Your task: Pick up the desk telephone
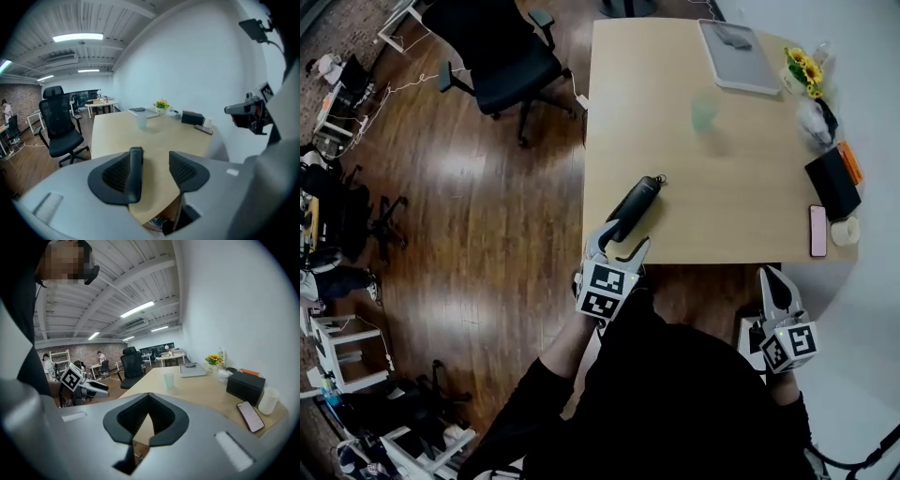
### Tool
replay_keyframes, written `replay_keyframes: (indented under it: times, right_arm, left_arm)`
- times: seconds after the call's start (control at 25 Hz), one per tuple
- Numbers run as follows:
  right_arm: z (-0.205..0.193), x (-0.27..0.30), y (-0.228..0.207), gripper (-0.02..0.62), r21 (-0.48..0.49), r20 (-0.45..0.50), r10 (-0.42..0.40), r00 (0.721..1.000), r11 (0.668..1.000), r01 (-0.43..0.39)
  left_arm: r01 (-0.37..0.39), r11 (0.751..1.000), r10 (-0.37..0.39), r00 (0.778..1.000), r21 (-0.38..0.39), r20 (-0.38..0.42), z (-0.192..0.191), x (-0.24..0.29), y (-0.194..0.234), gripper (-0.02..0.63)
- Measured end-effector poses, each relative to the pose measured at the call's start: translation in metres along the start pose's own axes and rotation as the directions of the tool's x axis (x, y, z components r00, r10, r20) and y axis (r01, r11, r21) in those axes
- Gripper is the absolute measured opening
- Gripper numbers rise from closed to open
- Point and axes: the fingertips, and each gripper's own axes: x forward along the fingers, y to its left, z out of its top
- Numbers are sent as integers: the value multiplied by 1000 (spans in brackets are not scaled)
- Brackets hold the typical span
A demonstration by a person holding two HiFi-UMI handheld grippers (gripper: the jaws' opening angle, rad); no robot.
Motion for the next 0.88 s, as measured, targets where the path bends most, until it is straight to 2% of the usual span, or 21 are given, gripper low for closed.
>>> replay_keyframes:
  times: [0.12,0.24,0.36,0.56,0.72,0.88]
  right_arm:
    - [16,33,-4,2,4,-13,-28,1000,1000,28]
    - [18,58,-8,2,19,-53,-43,998,999,44]
    - [16,75,-6,2,38,-79,-31,996,999,34]
    - [17,101,-21,2,63,-79,12,997,998,-7]
    - [30,116,-37,2,66,-55,56,997,996,-52]
    - [37,125,-56,2,83,-32,61,998,995,-59]
  left_arm:
    - [42,999,-40,993,17,-114,-18,38,19,262]
    - [56,998,-58,974,-18,-220,-36,65,30,261]
    - [61,998,-66,956,-25,-285,-48,80,36,262]
    - [63,998,-56,929,6,-365,-57,111,42,262]
    - [74,997,-51,891,35,-451,-67,131,37,262]
    - [87,995,-46,850,53,-525,-76,146,34,262]
